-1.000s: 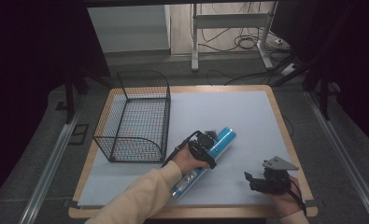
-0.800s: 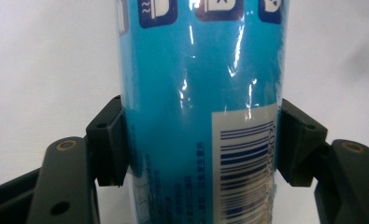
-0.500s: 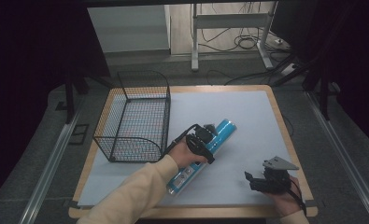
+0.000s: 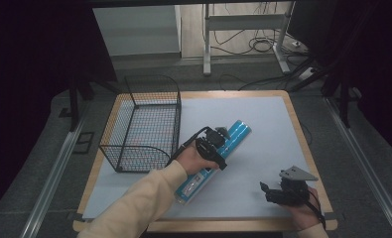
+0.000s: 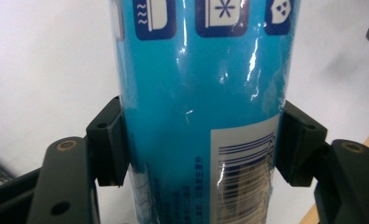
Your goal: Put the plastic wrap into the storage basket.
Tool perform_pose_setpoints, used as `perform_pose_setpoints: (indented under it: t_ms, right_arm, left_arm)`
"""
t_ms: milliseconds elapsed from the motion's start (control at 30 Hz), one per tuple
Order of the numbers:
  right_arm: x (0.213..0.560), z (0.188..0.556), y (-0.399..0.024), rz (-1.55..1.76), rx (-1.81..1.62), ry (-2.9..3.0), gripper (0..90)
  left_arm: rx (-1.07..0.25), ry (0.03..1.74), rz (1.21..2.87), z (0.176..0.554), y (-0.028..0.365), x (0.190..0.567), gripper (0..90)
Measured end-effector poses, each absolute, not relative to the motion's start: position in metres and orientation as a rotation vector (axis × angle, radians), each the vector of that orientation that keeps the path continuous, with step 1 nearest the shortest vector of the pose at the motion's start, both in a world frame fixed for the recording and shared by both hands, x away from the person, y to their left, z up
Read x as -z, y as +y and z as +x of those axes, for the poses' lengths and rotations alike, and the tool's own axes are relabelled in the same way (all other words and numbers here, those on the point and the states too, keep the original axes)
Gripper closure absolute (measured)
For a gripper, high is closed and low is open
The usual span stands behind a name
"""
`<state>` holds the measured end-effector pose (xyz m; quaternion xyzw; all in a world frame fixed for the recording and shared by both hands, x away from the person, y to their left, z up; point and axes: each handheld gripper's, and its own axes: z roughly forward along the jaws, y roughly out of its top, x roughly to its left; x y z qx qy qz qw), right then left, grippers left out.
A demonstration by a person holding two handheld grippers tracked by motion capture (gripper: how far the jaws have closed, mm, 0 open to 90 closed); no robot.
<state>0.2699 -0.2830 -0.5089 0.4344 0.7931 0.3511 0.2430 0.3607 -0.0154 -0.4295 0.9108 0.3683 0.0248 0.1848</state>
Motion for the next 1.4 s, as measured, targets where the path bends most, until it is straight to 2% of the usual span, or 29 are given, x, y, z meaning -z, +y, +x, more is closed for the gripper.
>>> perform_pose_setpoints:
  t_ms: [533,1400]
  right_arm:
    - [0.508,0.27,-0.283,1.188,-0.961,2.162,13.8]
    - [0.508,0.27,-0.285,1.187,-0.959,2.16,13.8]
  left_arm:
    - [-0.122,1.038,2.522,0.362,-0.004,0.402,31.6]
    - [-0.176,0.991,2.538,0.376,-0.016,0.37,31.6]
